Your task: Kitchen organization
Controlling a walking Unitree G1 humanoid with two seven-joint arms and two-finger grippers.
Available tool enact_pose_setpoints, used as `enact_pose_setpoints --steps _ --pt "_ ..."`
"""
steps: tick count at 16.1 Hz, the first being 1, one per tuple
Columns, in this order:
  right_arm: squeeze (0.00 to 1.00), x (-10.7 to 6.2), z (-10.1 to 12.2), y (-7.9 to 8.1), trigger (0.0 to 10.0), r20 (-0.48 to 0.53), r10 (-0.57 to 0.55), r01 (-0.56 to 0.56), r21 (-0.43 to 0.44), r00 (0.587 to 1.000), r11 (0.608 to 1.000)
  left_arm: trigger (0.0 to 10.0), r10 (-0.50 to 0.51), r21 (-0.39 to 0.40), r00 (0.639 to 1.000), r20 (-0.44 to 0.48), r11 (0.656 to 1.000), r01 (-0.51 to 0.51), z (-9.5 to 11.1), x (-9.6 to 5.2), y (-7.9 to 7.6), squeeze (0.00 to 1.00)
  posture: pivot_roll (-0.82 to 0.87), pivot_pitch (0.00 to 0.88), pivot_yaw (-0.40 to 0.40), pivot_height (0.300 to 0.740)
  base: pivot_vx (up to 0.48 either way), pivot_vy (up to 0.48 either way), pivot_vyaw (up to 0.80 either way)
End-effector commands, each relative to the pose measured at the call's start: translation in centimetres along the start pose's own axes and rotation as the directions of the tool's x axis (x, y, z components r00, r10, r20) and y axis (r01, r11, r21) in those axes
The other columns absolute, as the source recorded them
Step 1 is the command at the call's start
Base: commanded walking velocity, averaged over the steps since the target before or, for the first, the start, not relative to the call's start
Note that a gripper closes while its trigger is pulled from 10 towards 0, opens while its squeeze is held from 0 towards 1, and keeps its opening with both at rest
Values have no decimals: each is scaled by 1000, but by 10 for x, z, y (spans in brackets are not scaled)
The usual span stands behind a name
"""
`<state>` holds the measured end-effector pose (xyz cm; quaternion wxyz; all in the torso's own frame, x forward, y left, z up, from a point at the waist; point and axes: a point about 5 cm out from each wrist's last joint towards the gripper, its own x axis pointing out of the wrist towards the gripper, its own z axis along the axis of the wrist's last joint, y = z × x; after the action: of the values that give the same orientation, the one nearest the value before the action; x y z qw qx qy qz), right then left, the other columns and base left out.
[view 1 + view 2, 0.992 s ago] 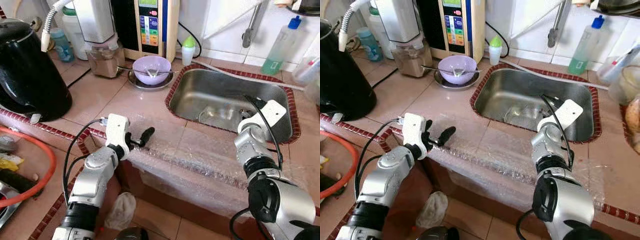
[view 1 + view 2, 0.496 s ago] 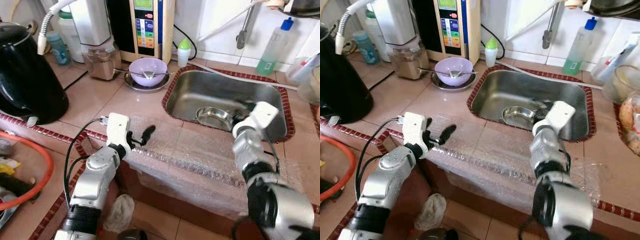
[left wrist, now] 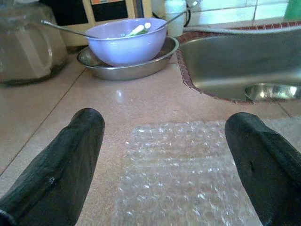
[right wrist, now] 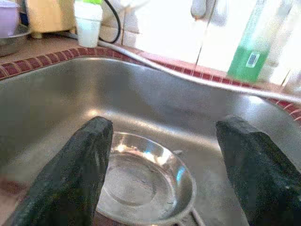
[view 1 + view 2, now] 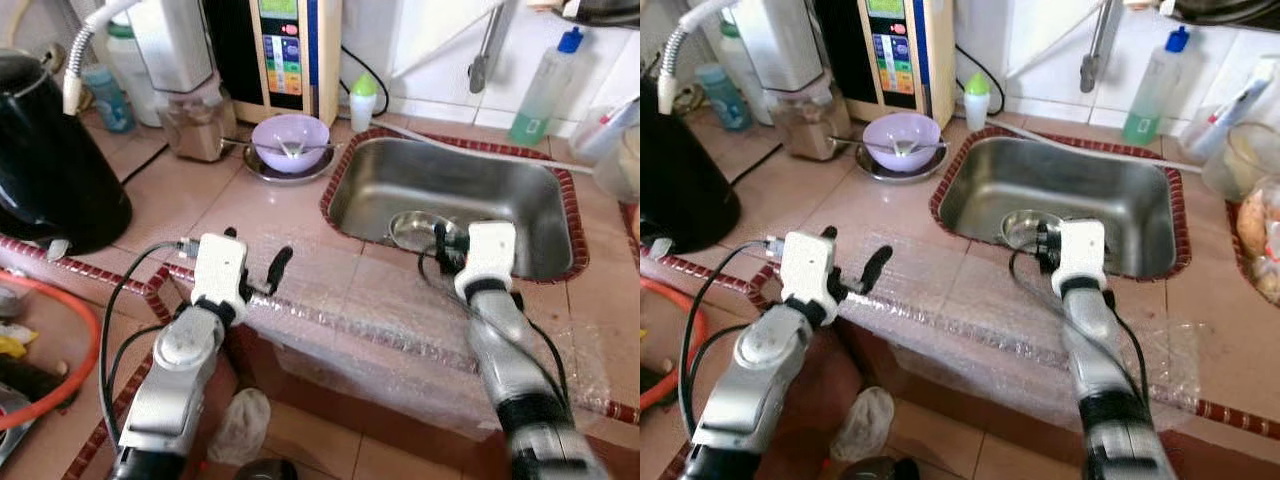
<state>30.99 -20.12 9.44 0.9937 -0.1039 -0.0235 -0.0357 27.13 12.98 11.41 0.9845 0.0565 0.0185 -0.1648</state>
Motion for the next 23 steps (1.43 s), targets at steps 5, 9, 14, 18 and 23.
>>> enact_pose_setpoints --steps 5,9,14,18,23 --pt "1000 -45 -1 10 10000 -45 -11 11 -10 999 1000 10000 73 4 997 8 997 -73 1 -5 12 0 -44 0 88 740 0 0 0" --pt "0 -56 13 -6 10000 -12 -40 40 -25 999 999 10000 77 44 997 -3 996 -76 -7 -16 14 0 -43 0 66 740 0 0 0" --pt "0 -59 7 -4 10000 -53 -172 174 35 984 984 10000 137 12 990 37 990 -138 -1 -14 14 0 -27 0 20 740 0 0 -218" --pt "0 -50 11 0 10000 -40 -124 125 30 991 992 10000 141 -3 989 51 990 -141 2 -9 14 0 -36 0 15 740 0 0 -138" --pt "0 -47 19 7 10000 -3 -81 82 24 997 996 10000 142 -15 987 72 990 -142 7 -8 12 0 -45 0 21 740 0 0 0"
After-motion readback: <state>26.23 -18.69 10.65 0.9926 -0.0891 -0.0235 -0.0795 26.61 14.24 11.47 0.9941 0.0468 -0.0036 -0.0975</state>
